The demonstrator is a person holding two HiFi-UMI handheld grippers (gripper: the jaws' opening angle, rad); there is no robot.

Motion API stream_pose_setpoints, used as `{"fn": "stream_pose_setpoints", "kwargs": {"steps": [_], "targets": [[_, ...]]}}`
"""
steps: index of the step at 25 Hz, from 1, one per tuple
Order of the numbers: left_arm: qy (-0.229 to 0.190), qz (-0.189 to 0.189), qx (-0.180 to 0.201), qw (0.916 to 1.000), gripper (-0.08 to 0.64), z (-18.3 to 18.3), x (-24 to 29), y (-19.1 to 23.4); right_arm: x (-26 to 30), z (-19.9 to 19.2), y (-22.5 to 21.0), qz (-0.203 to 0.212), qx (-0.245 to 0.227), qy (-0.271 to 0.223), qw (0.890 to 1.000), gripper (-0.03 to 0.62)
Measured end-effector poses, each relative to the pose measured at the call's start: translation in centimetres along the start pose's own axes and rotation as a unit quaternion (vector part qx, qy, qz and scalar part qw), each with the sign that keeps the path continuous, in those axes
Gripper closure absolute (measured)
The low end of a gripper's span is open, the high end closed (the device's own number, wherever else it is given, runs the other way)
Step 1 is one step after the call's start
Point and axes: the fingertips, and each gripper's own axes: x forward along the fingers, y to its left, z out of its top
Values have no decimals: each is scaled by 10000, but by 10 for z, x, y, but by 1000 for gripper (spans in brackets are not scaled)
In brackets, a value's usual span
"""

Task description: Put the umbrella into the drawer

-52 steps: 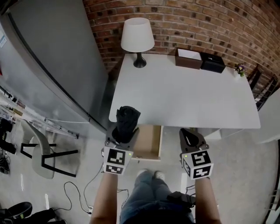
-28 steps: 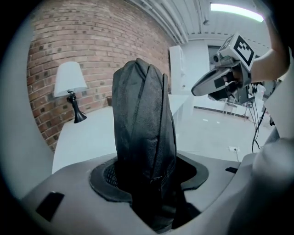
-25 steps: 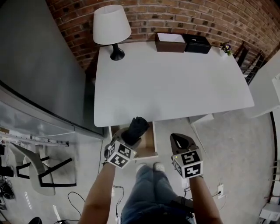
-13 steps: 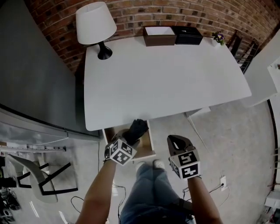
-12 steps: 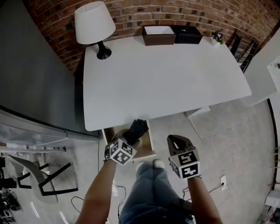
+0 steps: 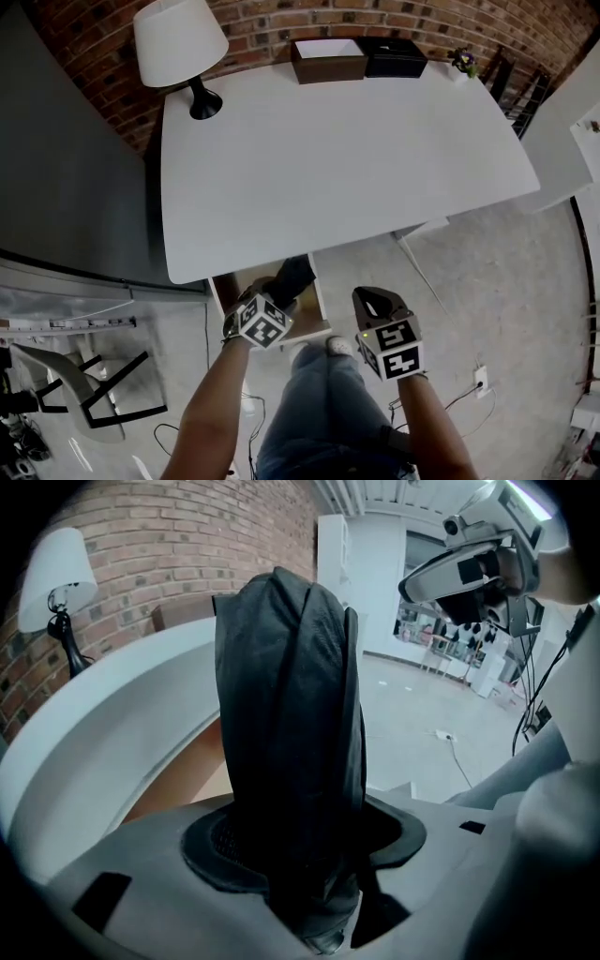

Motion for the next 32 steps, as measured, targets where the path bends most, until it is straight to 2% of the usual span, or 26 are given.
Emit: {"fn": "stream_pose_setpoints", "kwargs": {"steps": [15,32], "targets": [[492,-122,44,9987,308,-36,60,15,30,-45,-20,-141,253,200,9994,592],[1001,198,-224,9945,305,-67,113,43,60,-79,-41,-148,333,244,9990,592]]}}
